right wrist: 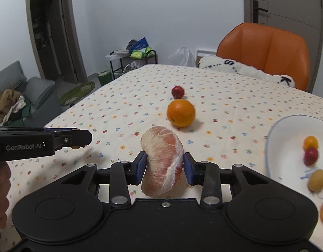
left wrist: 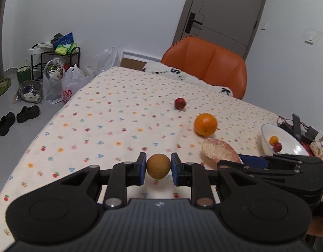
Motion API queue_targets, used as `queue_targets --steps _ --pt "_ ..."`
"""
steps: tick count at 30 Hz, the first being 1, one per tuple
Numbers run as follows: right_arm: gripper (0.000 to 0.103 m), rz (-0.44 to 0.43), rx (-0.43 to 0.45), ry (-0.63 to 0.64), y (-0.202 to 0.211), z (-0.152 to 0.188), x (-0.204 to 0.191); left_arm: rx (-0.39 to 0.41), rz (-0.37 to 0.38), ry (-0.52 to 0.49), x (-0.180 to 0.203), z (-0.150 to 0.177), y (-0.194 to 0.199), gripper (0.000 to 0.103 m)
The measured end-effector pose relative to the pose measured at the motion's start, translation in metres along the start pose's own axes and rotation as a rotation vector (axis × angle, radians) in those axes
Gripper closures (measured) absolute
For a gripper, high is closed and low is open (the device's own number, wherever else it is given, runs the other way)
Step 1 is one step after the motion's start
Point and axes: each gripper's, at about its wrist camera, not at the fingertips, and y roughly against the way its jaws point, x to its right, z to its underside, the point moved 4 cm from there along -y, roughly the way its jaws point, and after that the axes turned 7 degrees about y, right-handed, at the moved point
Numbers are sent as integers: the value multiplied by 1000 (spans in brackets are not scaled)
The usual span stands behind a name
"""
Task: Organize fruits
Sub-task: 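Carry the kiwi and pomelo segment to the plate and open both tools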
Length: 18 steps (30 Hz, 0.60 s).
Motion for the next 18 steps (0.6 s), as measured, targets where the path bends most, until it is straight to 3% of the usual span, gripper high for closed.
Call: queue_targets --steps 18 --pt "67 107 96 -75 71 12 37 11 109 -67 63 5 5 80"
